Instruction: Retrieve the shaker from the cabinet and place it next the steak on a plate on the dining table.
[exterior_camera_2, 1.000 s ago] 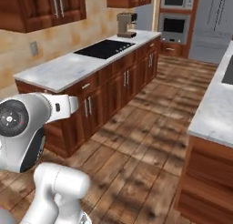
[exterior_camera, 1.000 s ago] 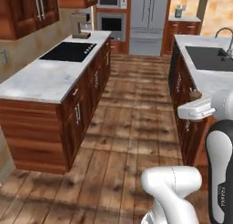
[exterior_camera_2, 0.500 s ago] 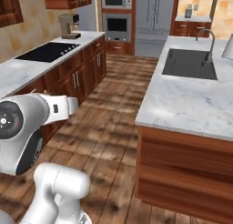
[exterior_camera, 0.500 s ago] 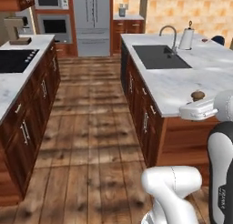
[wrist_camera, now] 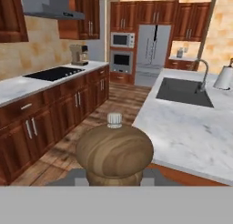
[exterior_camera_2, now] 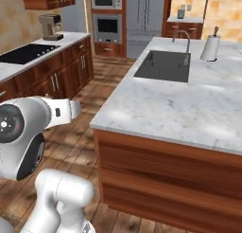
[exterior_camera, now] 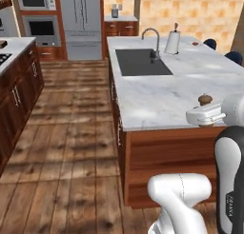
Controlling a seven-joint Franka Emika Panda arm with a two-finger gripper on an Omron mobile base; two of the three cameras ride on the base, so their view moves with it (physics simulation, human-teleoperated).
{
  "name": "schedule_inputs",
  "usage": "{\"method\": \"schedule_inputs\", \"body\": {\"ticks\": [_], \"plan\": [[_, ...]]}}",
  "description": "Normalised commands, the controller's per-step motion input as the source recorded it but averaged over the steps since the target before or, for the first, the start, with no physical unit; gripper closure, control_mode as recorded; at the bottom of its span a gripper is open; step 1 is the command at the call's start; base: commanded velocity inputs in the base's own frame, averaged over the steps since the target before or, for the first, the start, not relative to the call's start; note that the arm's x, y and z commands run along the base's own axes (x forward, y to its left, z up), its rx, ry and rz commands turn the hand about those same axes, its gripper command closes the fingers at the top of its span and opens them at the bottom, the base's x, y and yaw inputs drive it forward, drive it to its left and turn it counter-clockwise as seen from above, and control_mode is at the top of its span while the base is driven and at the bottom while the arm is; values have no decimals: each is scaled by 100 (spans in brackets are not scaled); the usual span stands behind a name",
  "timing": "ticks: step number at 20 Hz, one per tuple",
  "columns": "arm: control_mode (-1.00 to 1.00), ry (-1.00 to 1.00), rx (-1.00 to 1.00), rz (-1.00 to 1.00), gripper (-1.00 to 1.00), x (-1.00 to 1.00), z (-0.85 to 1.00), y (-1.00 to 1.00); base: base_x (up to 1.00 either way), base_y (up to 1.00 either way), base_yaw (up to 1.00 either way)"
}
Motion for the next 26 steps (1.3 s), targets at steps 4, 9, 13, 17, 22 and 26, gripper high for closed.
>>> {"method": "schedule_inputs", "body": {"ticks": [4,9,13,17,22,26], "plan": [[100,0,0,0,100,0,0,0,-27,-100,0],[100,0,0,0,100,0,0,0,-22,-100,0],[100,0,0,0,100,0,0,0,-7,-100,4],[100,0,0,0,100,0,0,0,-3,-100,24],[100,0,0,0,100,0,0,0,-26,-90,59],[100,0,0,0,100,0,0,0,-70,-43,89]]}}
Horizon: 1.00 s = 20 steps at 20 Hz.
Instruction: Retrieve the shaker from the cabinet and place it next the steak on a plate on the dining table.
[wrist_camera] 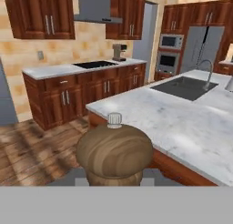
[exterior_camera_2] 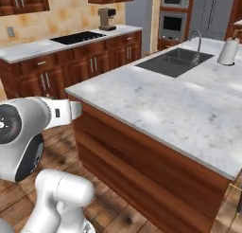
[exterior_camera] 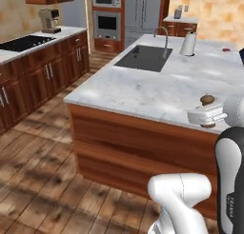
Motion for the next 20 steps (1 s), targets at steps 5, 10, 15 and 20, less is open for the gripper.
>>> {"method": "schedule_inputs", "body": {"ticks": [5,10,15,20], "plan": [[100,0,0,0,100,0,0,0,-78,-70,79],[100,0,0,0,100,0,0,0,-84,-100,32],[100,0,0,0,100,0,0,0,-93,-100,34],[100,0,0,0,100,0,0,0,-89,-100,46]]}}
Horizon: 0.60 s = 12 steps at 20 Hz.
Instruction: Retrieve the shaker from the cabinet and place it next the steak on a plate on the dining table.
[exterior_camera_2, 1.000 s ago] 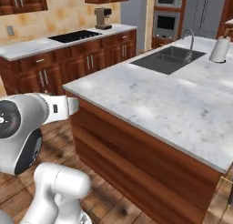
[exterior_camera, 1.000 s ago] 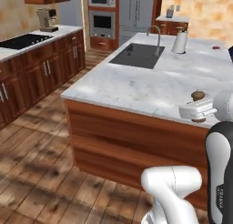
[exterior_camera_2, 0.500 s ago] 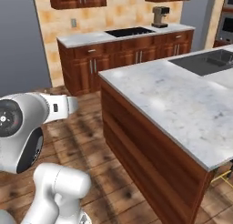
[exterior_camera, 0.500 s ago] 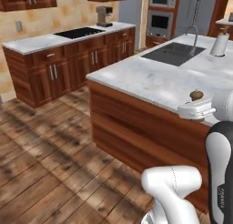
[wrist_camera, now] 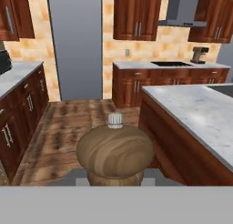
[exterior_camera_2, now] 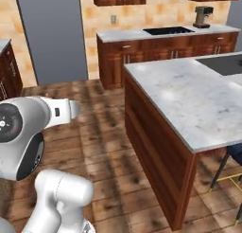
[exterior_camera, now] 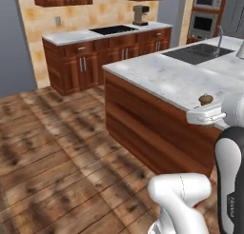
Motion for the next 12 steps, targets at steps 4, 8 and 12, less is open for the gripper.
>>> {"method": "schedule_inputs", "body": {"ticks": [4,8,12], "plan": [[100,0,0,0,100,0,0,0,-88,-100,51],[100,0,0,0,100,0,0,0,-80,-100,51],[100,0,0,0,100,0,0,0,-28,-100,8]]}}
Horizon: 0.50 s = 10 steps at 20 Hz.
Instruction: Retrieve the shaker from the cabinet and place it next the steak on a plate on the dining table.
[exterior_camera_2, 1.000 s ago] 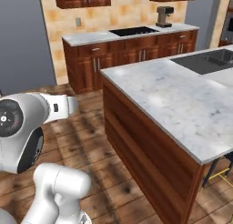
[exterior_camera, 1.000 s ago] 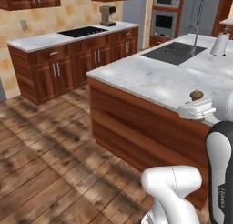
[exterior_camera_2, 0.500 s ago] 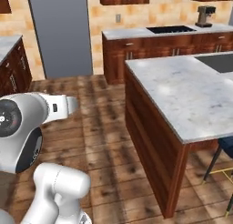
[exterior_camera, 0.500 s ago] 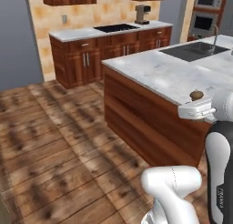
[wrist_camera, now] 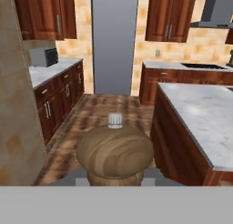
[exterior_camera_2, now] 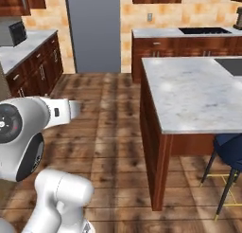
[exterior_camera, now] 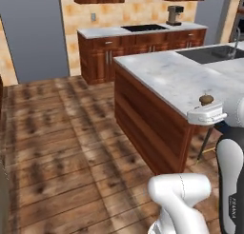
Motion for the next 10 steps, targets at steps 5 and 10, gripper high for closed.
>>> {"method": "schedule_inputs", "body": {"ticks": [5,10], "plan": [[100,0,0,0,100,0,0,0,-10,-100,0],[100,0,0,0,100,0,0,0,0,-100,3]]}}
